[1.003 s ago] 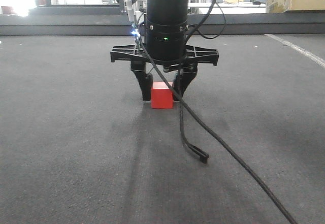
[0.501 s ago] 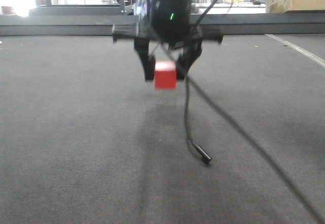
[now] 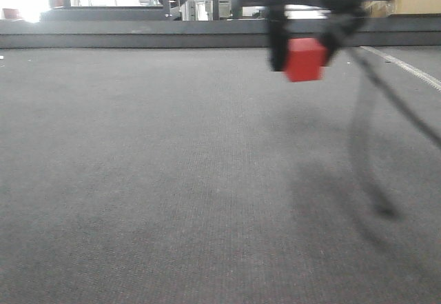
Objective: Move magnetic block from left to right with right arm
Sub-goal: 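Lift the red cube off the table with the right gripper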
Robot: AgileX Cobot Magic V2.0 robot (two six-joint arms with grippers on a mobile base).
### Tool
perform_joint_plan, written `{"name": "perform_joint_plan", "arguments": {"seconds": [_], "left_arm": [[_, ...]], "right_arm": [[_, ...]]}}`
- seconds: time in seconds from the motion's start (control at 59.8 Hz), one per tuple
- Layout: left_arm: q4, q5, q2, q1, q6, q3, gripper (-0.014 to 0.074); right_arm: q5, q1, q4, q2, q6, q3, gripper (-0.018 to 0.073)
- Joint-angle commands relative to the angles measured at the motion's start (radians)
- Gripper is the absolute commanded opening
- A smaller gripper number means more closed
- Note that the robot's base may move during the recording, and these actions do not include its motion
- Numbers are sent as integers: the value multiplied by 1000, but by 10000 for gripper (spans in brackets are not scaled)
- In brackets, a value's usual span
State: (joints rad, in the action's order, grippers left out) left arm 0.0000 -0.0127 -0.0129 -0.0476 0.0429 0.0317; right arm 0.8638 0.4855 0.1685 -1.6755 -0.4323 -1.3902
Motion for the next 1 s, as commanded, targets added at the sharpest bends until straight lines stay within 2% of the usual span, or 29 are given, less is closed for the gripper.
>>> {"name": "perform_joint_plan", "arguments": {"seconds": [0.0,0.201,0.585,0.986], "left_arm": [[0,87,-15,-3,4,9,-116],[0,87,-15,-3,4,9,-116],[0,87,-15,-3,4,9,-116],[0,87,-15,-3,4,9,-116]], "right_arm": [[-107,-44,26,148,24,99,233],[-172,-82,26,338,40,309,233],[-330,-80,26,769,89,630,233],[-359,-80,26,1204,99,800,233]]}}
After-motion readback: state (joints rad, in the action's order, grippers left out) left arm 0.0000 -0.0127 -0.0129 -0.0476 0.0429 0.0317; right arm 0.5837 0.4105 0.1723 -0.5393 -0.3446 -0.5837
